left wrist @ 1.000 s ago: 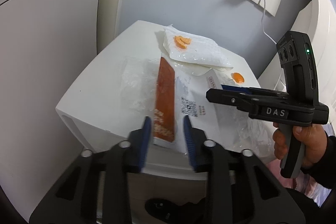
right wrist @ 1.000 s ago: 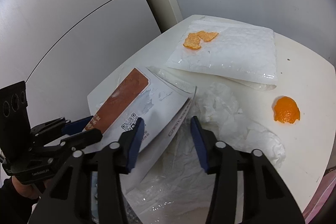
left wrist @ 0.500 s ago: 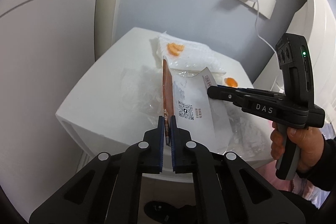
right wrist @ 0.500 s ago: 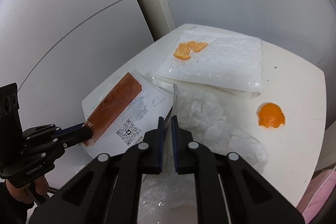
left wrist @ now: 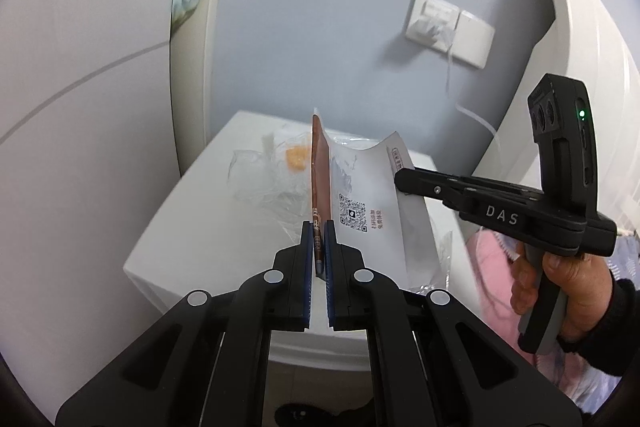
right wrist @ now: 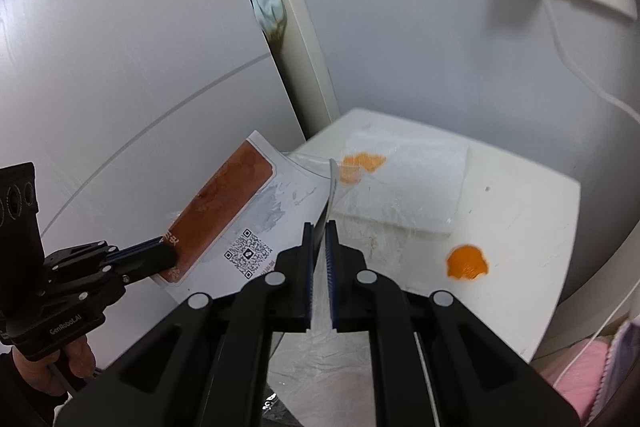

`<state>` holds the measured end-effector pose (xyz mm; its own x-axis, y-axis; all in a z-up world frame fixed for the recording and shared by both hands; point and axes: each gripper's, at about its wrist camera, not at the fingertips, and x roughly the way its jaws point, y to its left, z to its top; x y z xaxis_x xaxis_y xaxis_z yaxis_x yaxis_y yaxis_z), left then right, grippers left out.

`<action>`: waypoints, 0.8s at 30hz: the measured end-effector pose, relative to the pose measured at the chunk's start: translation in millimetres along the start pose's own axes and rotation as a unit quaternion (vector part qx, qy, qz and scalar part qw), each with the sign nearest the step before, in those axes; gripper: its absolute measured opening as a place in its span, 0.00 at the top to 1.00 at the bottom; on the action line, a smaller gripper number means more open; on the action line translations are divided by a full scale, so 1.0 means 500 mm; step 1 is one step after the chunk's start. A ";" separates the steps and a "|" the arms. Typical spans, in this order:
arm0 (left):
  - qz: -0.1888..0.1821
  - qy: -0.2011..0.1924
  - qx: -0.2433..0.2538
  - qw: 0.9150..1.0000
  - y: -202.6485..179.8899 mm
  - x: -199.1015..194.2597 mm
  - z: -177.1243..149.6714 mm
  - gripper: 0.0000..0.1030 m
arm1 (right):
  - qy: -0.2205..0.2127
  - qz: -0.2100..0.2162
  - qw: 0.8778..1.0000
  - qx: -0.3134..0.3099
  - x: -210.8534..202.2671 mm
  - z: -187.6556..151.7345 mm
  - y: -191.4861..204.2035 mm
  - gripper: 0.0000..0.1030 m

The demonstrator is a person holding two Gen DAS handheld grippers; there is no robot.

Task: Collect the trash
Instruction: 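Lift the envelope with the left tool and carry it over the bin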

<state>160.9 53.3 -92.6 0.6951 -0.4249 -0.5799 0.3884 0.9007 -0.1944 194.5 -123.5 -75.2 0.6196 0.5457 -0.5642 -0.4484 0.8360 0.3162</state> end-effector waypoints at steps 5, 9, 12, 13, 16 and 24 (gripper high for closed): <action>0.006 -0.019 0.009 1.000 -0.033 -0.047 0.018 0.96 | -0.020 0.007 1.000 -0.010 -0.052 0.012 0.018 0.92; 0.014 -0.033 0.007 0.999 -0.042 -0.095 0.021 0.96 | -0.031 0.017 0.999 -0.022 -0.082 0.021 0.048 0.92; 0.023 -0.041 0.005 0.999 -0.041 -0.133 0.017 0.96 | -0.037 0.026 0.998 -0.033 -0.095 0.023 0.078 0.92; 0.025 -0.043 0.004 0.999 -0.039 -0.145 0.015 0.96 | -0.038 0.031 0.998 -0.036 -0.097 0.021 0.089 0.92; 0.039 -0.053 0.000 0.998 -0.028 -0.192 0.001 0.96 | -0.039 0.044 0.997 -0.048 -0.095 0.013 0.122 0.92; 0.088 -0.064 -0.030 0.994 0.031 -0.321 -0.074 0.96 | -0.016 0.099 0.991 -0.083 -0.046 -0.036 0.258 0.92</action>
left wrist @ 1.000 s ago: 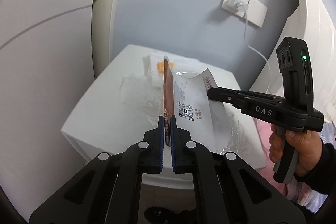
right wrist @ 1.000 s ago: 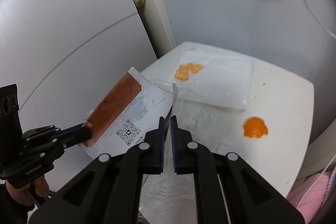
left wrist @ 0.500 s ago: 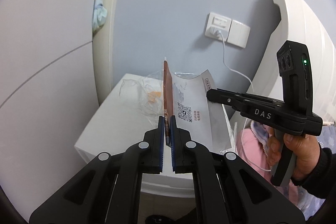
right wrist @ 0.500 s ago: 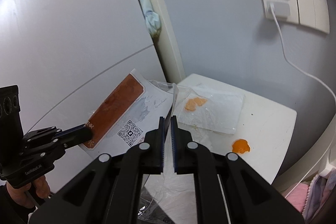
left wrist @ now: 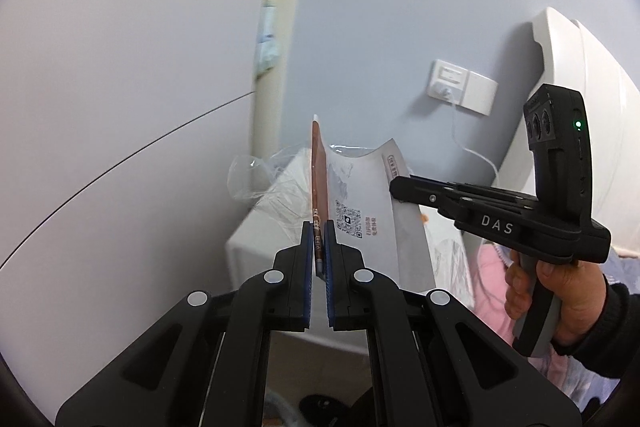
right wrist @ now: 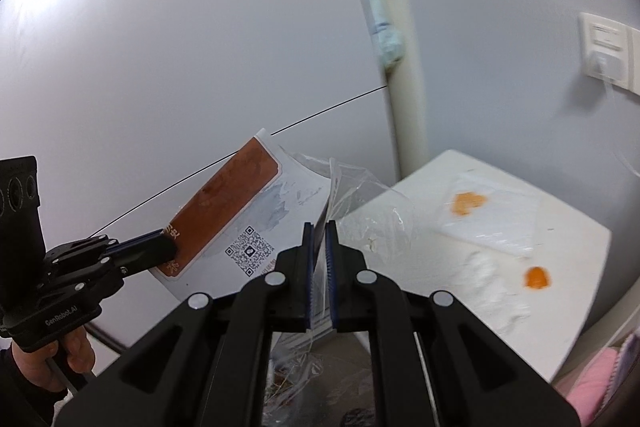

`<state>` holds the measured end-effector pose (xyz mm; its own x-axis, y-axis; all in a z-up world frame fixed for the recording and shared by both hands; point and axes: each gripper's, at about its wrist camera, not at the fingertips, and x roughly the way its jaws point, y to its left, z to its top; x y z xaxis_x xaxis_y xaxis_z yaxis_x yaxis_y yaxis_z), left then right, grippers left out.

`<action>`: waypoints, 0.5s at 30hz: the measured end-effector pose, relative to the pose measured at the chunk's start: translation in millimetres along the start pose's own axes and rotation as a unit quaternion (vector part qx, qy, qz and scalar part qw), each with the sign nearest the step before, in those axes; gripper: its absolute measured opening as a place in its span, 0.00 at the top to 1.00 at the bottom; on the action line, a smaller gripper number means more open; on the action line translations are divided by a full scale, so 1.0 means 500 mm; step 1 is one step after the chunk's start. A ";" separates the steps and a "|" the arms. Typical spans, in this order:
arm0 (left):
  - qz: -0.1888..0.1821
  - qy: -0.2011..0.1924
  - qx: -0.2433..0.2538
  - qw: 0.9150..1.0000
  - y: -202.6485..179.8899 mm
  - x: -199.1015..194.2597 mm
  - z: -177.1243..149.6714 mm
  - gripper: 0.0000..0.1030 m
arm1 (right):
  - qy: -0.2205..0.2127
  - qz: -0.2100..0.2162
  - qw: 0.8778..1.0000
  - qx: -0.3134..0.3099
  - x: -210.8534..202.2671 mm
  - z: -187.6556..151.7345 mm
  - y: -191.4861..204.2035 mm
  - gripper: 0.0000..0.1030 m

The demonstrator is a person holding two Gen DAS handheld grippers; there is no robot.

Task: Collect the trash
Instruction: 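Lift the envelope with the left tool and carry it over the bin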

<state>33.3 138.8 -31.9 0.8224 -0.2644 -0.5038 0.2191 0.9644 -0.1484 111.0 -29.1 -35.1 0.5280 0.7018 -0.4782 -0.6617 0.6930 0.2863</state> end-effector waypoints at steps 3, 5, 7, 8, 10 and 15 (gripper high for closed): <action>0.023 0.006 -0.010 1.000 0.038 -0.044 -0.034 0.96 | 0.015 0.022 1.000 -0.010 0.034 -0.014 0.048 0.92; 0.041 0.009 -0.021 0.999 0.066 -0.073 -0.058 0.96 | 0.030 0.039 0.999 -0.019 0.062 -0.034 0.089 0.92; 0.057 0.012 -0.038 0.998 0.098 -0.103 -0.086 0.96 | 0.044 0.054 0.997 -0.024 0.084 -0.053 0.121 0.92; 0.064 0.014 -0.045 0.997 0.113 -0.116 -0.100 0.96 | 0.051 0.061 0.996 -0.026 0.096 -0.061 0.137 0.92; 0.080 0.021 -0.061 0.995 0.144 -0.141 -0.133 0.96 | 0.068 0.076 0.994 -0.035 0.122 -0.084 0.174 0.92; 0.103 0.040 -0.094 0.989 0.198 -0.172 -0.210 0.96 | 0.110 0.097 0.988 -0.054 0.183 -0.143 0.243 0.92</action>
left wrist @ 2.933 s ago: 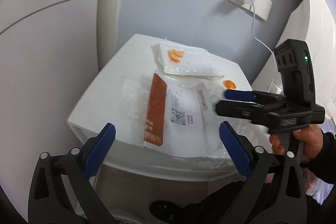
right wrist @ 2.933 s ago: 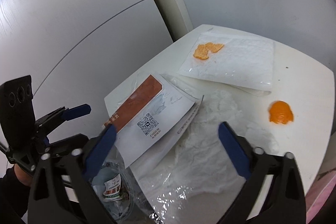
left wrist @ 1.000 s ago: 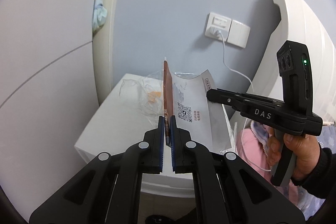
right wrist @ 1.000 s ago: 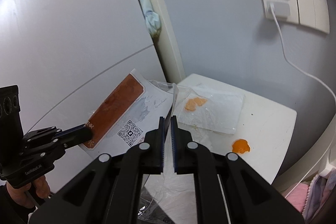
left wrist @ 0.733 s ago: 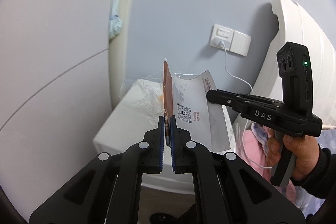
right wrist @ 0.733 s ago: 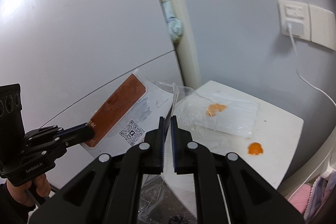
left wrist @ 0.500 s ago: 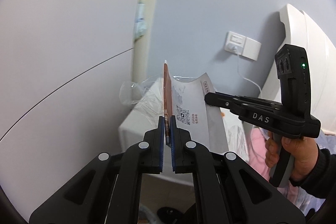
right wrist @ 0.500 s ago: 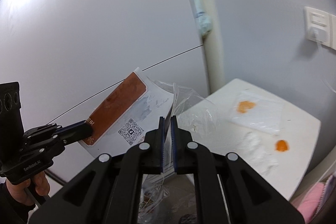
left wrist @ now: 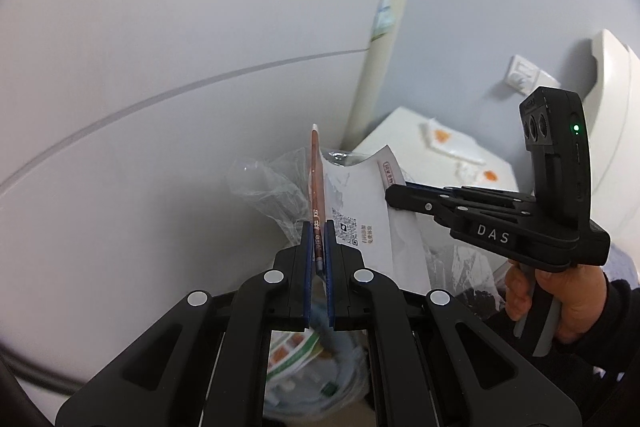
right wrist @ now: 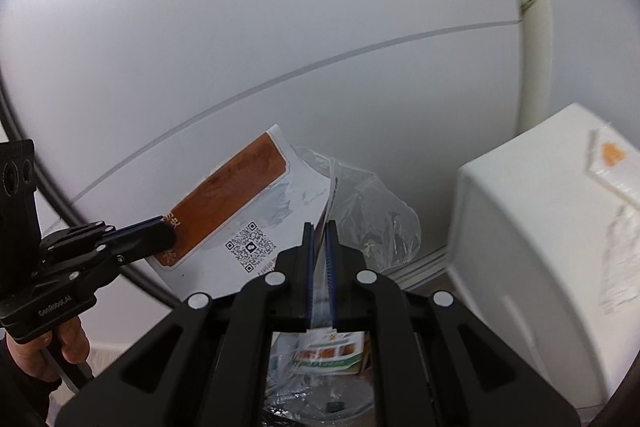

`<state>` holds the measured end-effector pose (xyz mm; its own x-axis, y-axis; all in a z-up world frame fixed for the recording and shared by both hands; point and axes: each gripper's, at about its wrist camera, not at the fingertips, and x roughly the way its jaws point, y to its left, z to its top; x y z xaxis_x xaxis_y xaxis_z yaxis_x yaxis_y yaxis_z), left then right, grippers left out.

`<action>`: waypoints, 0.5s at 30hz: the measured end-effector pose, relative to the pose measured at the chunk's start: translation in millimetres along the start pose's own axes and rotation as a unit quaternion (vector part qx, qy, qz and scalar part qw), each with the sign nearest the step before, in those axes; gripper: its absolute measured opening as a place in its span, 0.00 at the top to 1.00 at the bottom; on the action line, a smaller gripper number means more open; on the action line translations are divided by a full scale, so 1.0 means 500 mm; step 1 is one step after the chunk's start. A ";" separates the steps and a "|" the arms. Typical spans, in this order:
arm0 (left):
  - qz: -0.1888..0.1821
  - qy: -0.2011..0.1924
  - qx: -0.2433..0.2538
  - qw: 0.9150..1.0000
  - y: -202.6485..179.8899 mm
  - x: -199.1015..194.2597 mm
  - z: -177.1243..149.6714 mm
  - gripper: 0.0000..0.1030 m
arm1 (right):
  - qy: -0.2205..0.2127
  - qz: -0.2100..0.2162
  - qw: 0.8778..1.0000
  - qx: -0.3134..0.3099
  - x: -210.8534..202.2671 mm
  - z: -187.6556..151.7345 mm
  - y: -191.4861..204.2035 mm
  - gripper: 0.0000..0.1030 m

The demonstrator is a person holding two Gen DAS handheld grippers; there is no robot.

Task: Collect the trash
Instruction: 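Lift the envelope with the left tool and carry it over the bin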

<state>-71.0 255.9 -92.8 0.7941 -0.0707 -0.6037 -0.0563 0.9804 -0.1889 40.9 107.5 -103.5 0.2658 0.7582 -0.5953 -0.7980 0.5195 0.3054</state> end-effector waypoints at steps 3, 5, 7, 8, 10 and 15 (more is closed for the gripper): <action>0.007 0.017 -0.021 1.000 0.036 0.009 -0.045 0.96 | 0.028 0.004 1.000 -0.005 0.049 -0.028 0.015 0.92; 0.012 0.031 -0.029 0.999 0.053 0.023 -0.072 0.96 | 0.050 0.003 0.999 -0.008 0.086 -0.050 0.020 0.92; 0.014 0.047 -0.038 0.998 0.069 0.042 -0.101 0.96 | 0.067 0.003 0.998 -0.009 0.115 -0.064 0.017 0.92; 0.013 0.056 -0.045 0.997 0.079 0.055 -0.117 0.96 | 0.075 0.002 0.997 -0.009 0.129 -0.073 0.016 0.92; 0.011 0.067 -0.055 0.996 0.089 0.074 -0.138 0.96 | 0.095 -0.001 0.995 -0.008 0.161 -0.093 0.008 0.92; 0.009 0.102 -0.070 0.992 0.117 0.134 -0.190 0.96 | 0.136 -0.008 0.991 -0.006 0.223 -0.150 -0.007 0.92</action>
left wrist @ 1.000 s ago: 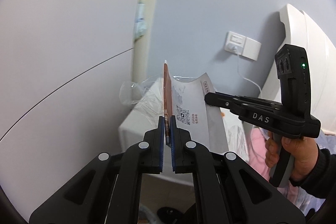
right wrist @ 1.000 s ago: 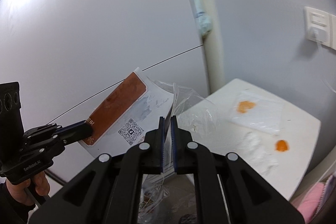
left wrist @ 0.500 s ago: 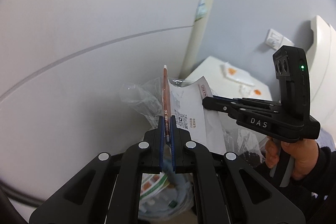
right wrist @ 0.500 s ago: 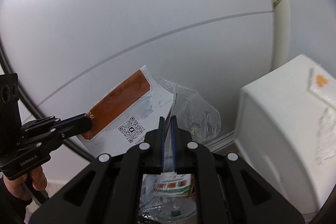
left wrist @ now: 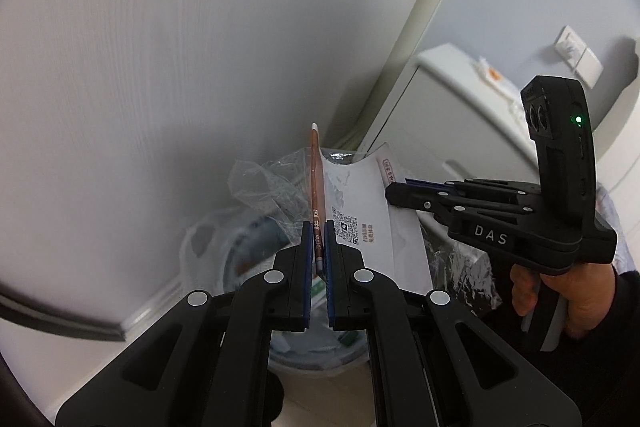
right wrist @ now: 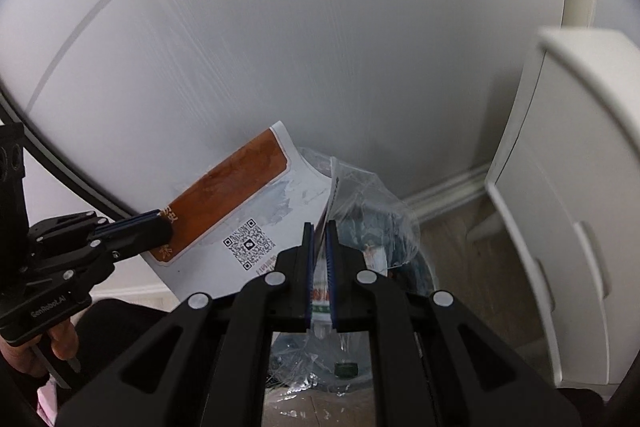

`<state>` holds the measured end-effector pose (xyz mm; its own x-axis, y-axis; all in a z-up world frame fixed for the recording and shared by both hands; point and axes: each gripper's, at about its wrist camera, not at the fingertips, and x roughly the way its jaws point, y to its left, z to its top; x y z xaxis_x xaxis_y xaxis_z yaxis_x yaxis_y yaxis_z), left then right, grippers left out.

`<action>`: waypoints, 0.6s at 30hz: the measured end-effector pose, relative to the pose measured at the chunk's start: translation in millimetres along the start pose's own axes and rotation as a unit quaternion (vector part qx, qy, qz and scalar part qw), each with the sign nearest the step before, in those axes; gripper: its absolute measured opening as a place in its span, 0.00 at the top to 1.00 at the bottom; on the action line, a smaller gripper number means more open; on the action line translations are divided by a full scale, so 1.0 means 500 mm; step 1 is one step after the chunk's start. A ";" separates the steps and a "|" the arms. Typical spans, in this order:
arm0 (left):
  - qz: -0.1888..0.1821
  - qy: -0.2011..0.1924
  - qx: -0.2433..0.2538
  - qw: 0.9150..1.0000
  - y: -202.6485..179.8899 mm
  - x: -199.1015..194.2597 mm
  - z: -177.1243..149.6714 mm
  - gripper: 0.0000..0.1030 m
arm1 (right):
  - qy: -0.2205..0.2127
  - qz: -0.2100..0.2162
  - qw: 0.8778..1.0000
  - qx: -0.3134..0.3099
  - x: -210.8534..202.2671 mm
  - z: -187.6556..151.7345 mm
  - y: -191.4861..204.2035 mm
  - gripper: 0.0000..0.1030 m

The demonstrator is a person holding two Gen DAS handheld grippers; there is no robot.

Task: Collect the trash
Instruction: 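Lift the envelope with the left tool and carry it over the bin, then open the left tool to drop the envelope into the bin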

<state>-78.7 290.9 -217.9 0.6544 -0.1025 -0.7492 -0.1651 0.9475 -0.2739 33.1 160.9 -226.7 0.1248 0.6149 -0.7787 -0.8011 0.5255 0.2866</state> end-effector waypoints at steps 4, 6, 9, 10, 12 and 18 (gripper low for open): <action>0.000 0.028 -0.013 1.000 0.021 0.053 -0.017 0.96 | 0.033 -0.003 0.999 -0.002 0.069 -0.016 -0.014 0.92; -0.003 0.037 -0.016 0.999 0.027 0.077 -0.018 0.96 | 0.051 -0.005 0.999 -0.001 0.102 -0.024 -0.022 0.92; -0.001 0.058 -0.015 0.998 0.031 0.122 -0.018 0.96 | 0.074 -0.007 0.997 0.003 0.145 -0.047 -0.028 0.92; 0.000 0.067 -0.014 0.998 0.036 0.136 -0.023 0.96 | 0.080 -0.007 0.997 0.004 0.155 -0.053 -0.030 0.92; 0.002 0.086 -0.018 0.996 0.043 0.169 -0.035 0.96 | 0.092 -0.007 0.996 0.006 0.176 -0.065 -0.037 0.92; 0.009 0.127 -0.037 0.991 0.060 0.255 -0.064 0.96 | 0.127 -0.004 0.992 0.002 0.254 -0.090 -0.068 0.92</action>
<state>-24.0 296.8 -341.0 0.4448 -0.1680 -0.8797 -0.2347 0.9261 -0.2955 50.0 194.9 -360.6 -0.0213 0.4422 -0.8966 -0.7985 0.5322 0.2815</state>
